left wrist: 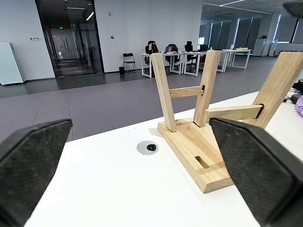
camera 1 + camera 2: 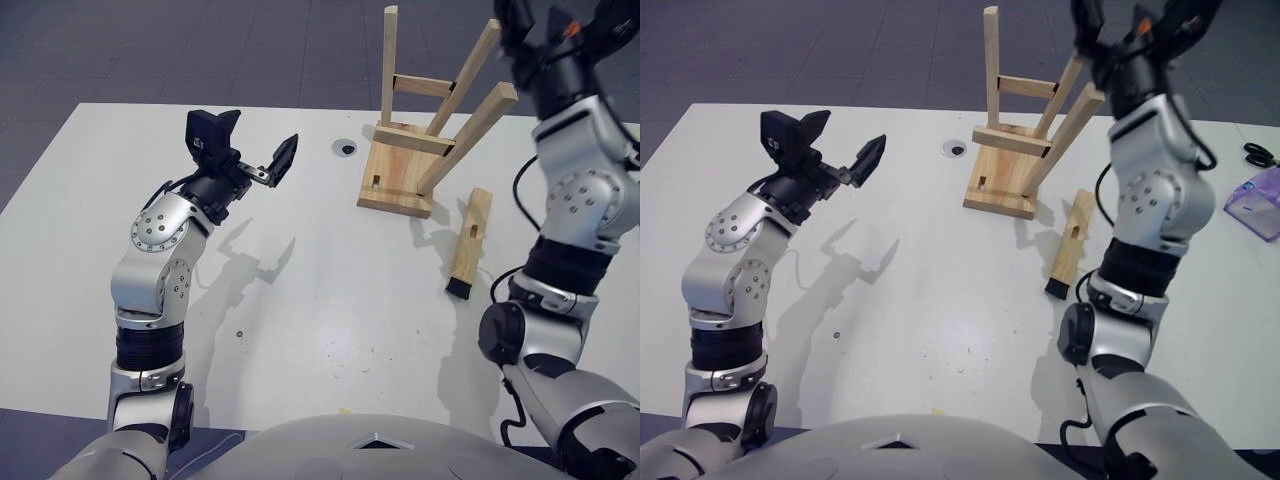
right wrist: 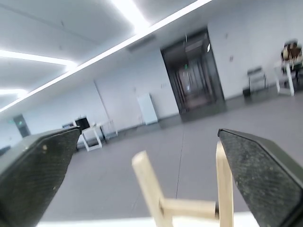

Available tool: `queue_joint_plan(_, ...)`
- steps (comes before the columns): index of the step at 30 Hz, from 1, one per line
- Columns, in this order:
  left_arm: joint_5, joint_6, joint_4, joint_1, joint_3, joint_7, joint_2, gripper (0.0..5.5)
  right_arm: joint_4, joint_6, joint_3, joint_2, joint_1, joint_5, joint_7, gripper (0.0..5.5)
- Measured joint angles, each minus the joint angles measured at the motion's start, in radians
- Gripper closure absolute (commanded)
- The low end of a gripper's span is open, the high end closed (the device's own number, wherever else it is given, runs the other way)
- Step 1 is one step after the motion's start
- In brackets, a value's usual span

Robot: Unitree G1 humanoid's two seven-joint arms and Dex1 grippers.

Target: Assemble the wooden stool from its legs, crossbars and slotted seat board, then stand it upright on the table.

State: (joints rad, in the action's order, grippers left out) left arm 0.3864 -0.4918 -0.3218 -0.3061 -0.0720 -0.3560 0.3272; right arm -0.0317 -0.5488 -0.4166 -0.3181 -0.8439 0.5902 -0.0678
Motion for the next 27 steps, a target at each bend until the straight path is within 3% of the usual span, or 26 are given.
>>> queue_joint_plan(6, 0.000, 0.002, 0.000, 0.002, 0.001, 0.000, -0.001, 0.10, 0.073, 0.085, 0.014, -0.067, -0.169, -0.021, -0.033, 0.12)
queue_joint_plan(10, -0.001, 0.005, 0.001, 0.007, 0.006, 0.000, -0.004, 0.10, 0.334, 0.169, 0.120, 0.015, 0.010, -0.139, -0.083, 0.12)
queue_joint_plan(12, -0.003, 0.007, 0.004, 0.010, 0.012, 0.000, -0.004, 0.10, 0.355, 0.252, 0.144, 0.027, 0.053, -0.174, -0.101, 0.12)
queue_joint_plan(19, -0.002, 0.009, 0.004, 0.019, 0.017, 0.001, -0.004, 0.10, 0.265, 0.274, 0.108, 0.056, 0.120, -0.118, -0.096, 0.12)
queue_joint_plan(27, -0.002, 0.008, 0.005, 0.020, 0.026, 0.004, -0.014, 0.10, 0.091, 0.136, 0.027, 0.137, 0.132, 0.071, 0.000, 0.12)
